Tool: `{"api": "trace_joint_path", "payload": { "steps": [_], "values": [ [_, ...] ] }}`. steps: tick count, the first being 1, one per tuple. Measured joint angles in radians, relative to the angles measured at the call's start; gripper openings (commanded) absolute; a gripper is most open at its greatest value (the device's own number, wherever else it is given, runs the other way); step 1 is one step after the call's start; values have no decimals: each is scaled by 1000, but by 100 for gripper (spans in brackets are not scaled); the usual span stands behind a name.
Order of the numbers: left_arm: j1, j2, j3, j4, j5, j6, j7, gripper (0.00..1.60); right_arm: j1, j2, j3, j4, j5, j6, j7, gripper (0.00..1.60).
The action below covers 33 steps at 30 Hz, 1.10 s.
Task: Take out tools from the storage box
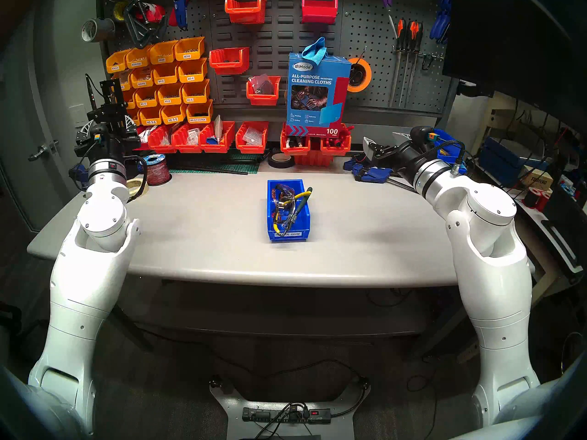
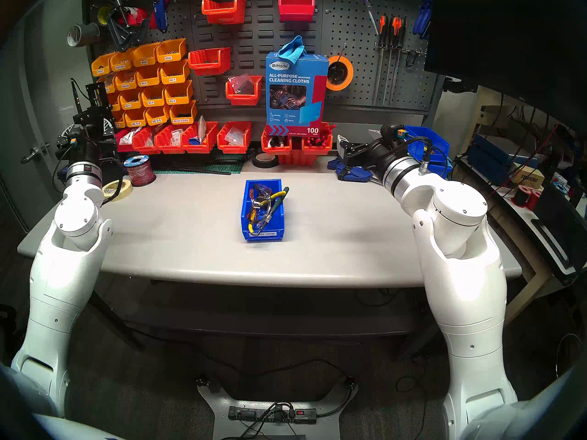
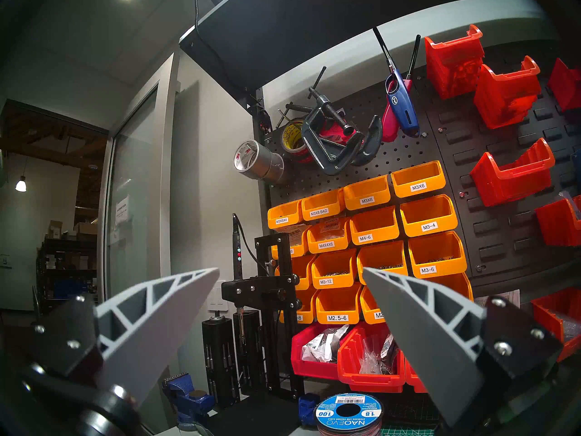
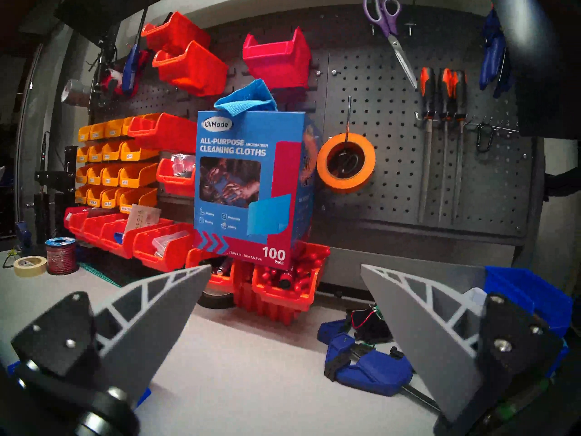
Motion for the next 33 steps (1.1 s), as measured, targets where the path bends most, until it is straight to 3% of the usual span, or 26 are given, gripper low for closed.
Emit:
{"api": "trace_joint_path", "payload": {
  "steps": [27, 33],
  "values": [
    [0, 0, 0, 0, 0, 0, -1, 160, 0, -16, 8, 0, -16, -35, 25, 160],
    [-16, 9, 19, 49, 6, -60, -37, 160, 0, -19, 10, 0, -19, -35, 27, 160]
  ]
}}
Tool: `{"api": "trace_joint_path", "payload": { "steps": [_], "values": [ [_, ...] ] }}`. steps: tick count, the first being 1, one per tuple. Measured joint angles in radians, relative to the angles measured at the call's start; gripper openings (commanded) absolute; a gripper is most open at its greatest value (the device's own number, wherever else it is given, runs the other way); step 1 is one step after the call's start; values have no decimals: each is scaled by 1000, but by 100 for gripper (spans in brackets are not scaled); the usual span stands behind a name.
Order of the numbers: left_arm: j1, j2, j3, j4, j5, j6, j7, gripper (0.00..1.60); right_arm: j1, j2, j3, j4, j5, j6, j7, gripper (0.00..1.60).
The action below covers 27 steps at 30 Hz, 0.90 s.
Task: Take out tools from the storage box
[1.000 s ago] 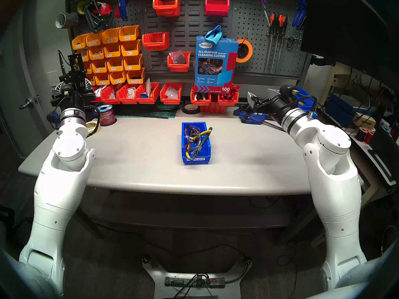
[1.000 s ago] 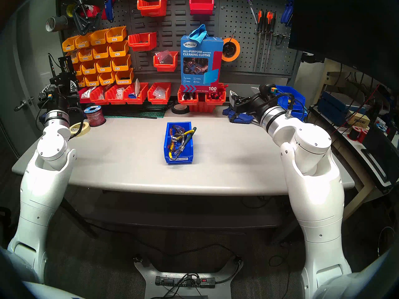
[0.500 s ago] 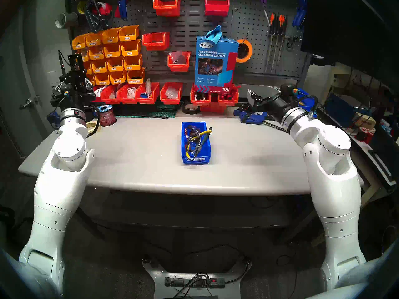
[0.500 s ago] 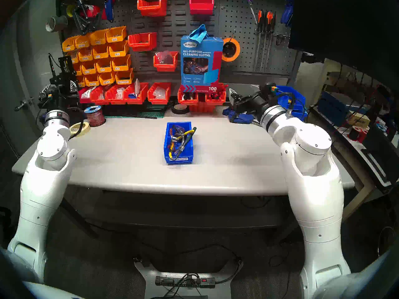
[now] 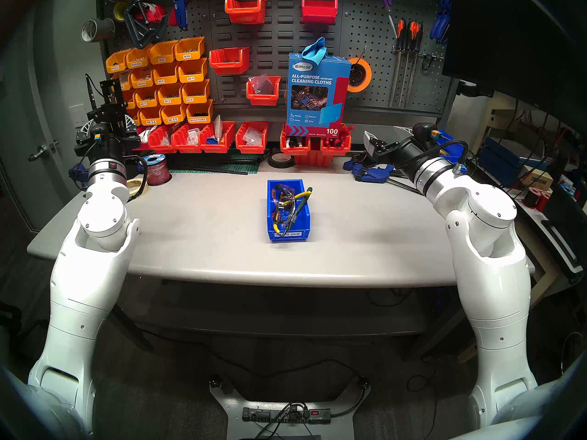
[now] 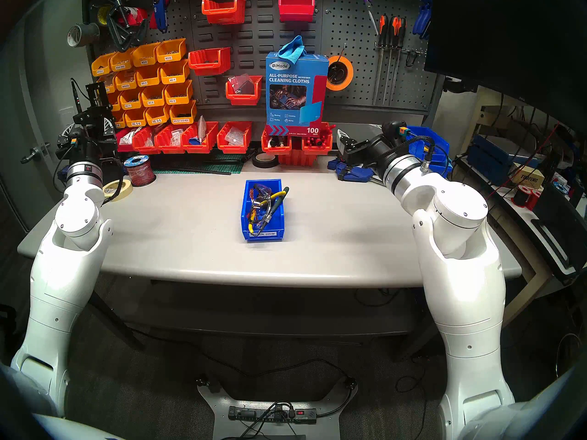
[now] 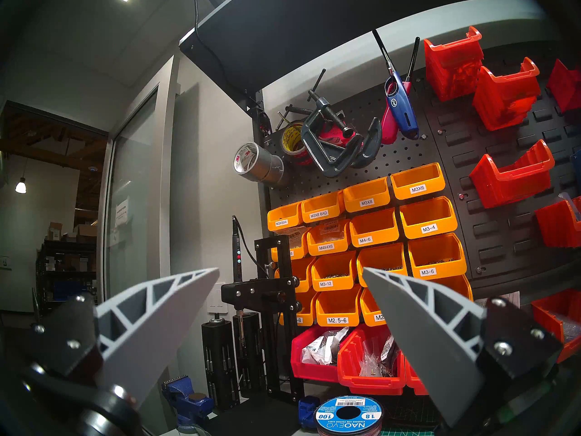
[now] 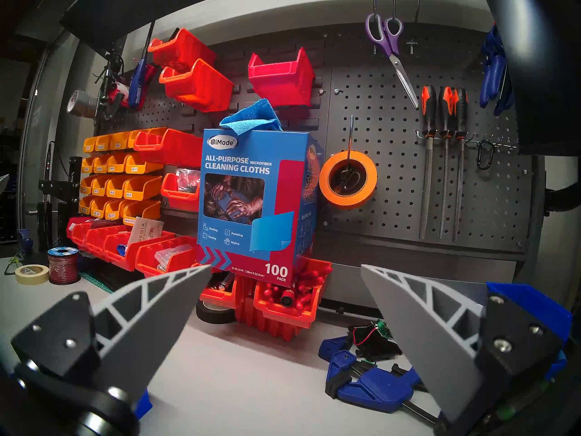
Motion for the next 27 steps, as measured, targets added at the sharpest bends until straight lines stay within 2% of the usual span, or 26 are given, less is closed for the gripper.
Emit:
{"api": "trace_joint_path", "payload": {
  "steps": [10, 13, 15, 19, 27],
  "values": [
    [-43, 50, 57, 80, 25, -147, -159, 160, 0, -4, 2, 0, -4, 0, 4, 160],
    [-59, 67, 78, 99, 68, -200, -193, 160, 0, -6, 2, 0, -5, 0, 5, 160],
    [-72, 84, 104, 113, 125, -252, -216, 160, 0, -7, 3, 1, -6, 0, 7, 160],
    [-84, 99, 136, 125, 195, -304, -233, 160, 0, -8, 4, 1, -8, 0, 8, 160],
    [-108, 136, 217, 130, 383, -444, -261, 160, 0, -12, 5, 1, -11, 0, 12, 160]
  ]
}}
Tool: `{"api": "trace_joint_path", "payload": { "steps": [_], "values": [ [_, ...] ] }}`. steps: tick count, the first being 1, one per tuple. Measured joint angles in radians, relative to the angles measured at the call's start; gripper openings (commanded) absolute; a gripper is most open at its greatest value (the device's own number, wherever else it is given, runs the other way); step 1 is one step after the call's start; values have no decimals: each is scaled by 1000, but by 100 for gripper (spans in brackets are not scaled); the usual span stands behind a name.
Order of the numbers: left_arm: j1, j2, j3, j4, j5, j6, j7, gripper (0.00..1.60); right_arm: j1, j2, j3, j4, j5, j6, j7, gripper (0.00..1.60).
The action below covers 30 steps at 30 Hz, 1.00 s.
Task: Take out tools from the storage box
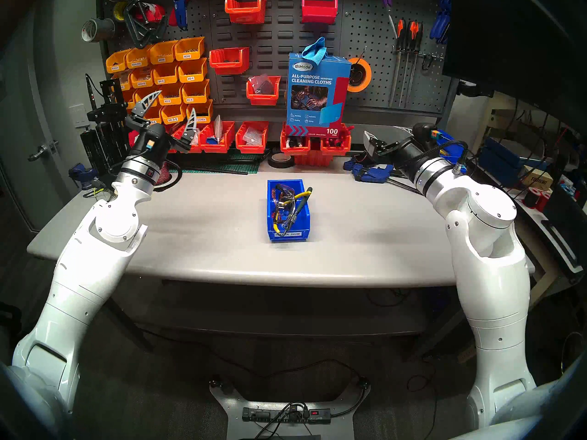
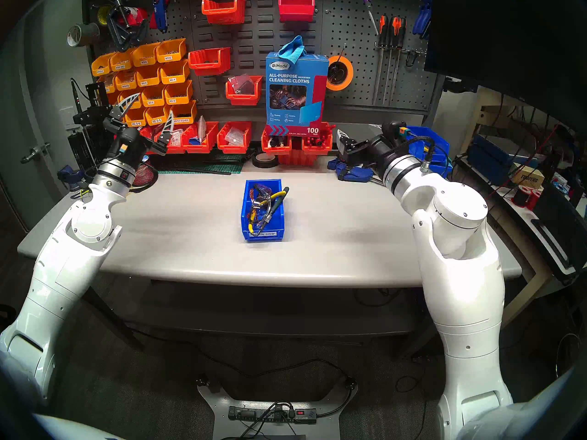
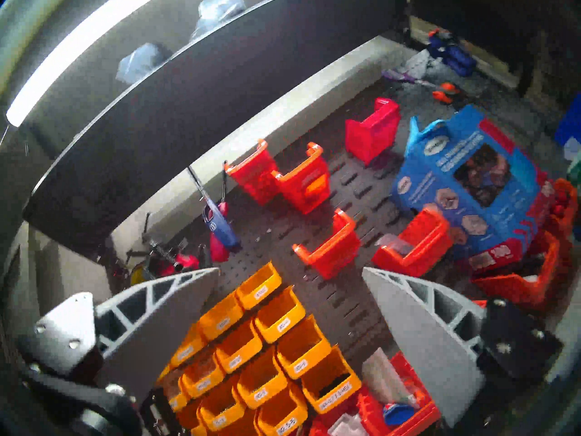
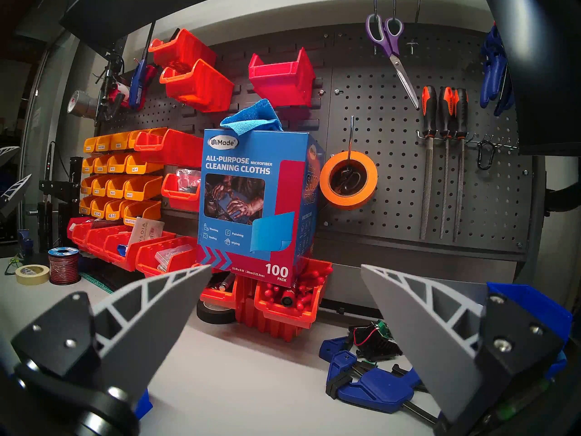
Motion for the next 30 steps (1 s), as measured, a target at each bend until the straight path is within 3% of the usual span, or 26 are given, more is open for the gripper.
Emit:
{"api": "trace_joint_path", "payload": {
  "steps": [19, 24, 30],
  "values": [
    [-130, 70, 89, 112, 398, -355, 29, 160, 0, -8, 4, 1, -8, 0, 9, 160],
    [-176, 47, 89, 169, 448, -442, 71, 160, 0, -10, 6, 1, -10, 0, 10, 160],
    [-215, -3, 95, 226, 428, -474, 117, 160, 0, -12, 7, 1, -13, 0, 12, 160]
  ]
}}
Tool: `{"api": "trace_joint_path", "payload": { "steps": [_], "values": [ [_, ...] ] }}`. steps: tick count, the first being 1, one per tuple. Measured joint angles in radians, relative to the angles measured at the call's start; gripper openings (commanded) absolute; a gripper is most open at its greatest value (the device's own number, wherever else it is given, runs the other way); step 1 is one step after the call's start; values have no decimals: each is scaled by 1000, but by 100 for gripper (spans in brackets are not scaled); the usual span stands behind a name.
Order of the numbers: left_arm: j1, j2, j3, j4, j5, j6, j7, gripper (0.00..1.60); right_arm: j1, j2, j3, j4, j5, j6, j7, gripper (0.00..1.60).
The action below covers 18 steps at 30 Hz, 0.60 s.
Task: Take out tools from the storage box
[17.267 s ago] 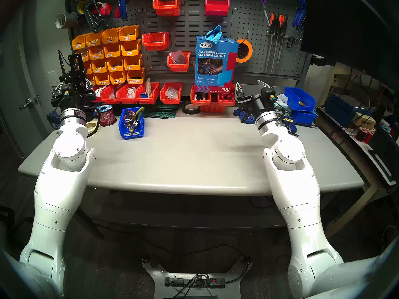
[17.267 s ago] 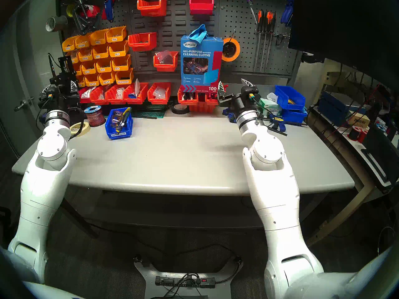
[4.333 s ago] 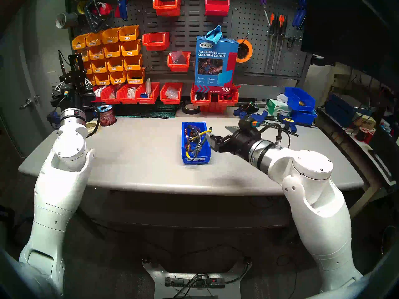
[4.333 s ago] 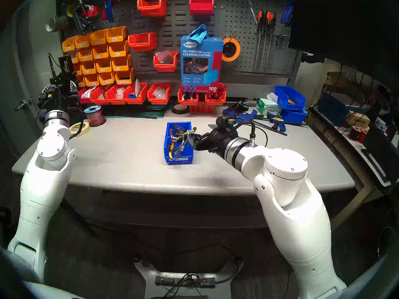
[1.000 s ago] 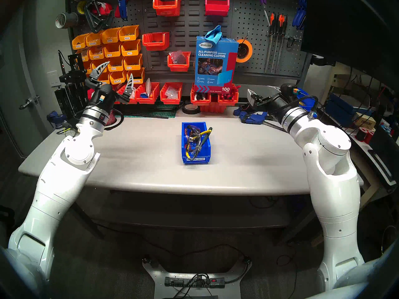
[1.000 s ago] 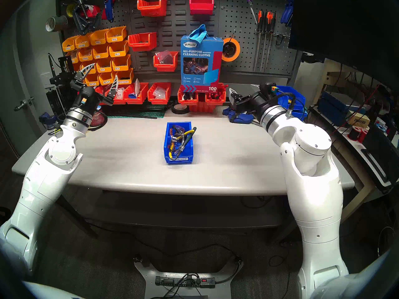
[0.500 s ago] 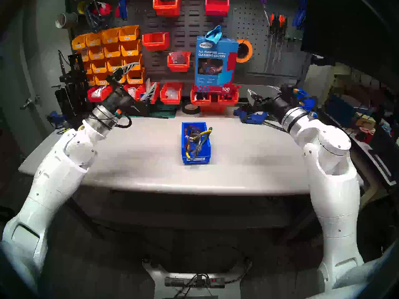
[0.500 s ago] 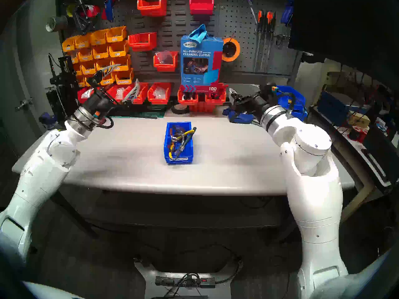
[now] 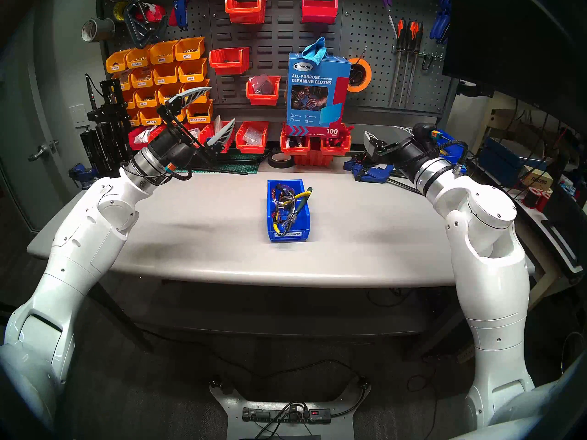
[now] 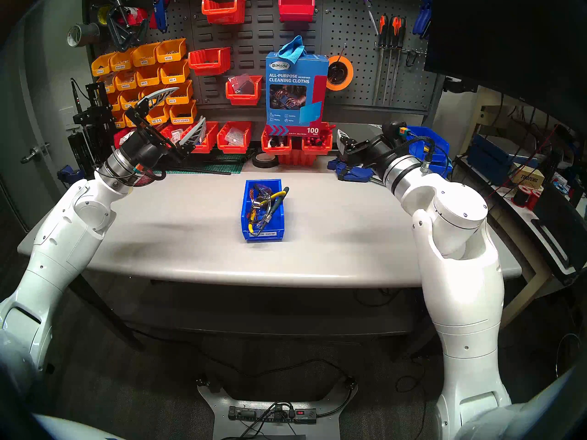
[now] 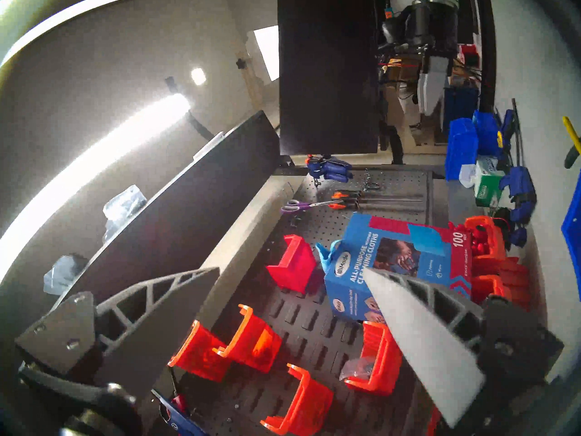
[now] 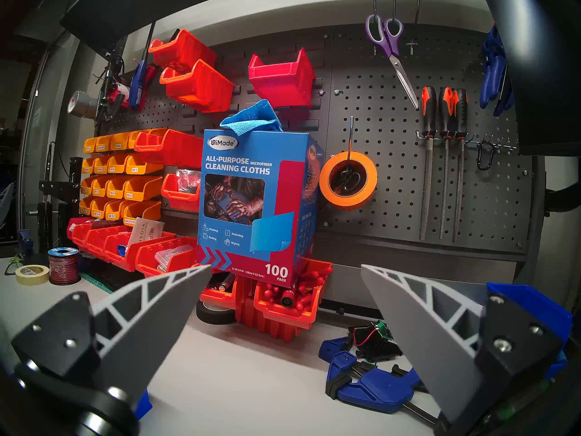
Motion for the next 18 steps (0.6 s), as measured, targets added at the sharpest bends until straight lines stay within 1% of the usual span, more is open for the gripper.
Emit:
{"api": "trace_joint_path", "payload": {
  "steps": [4, 6, 11, 18],
  "values": [
    [-4, -24, 16, 3, -81, 3, -1, 160, 0, -2, 1, 0, -2, 0, 1, 160],
    [-2, -27, 30, -8, -130, 21, -15, 160, 0, -3, 2, 0, -3, 0, 1, 160],
    [22, -26, 53, -54, -237, 98, -61, 160, 0, -5, 3, 0, -5, 0, 2, 160],
    [73, -20, 39, -116, -317, 233, -80, 160, 0, -7, 4, -1, -8, 1, 4, 160]
  ]
}}
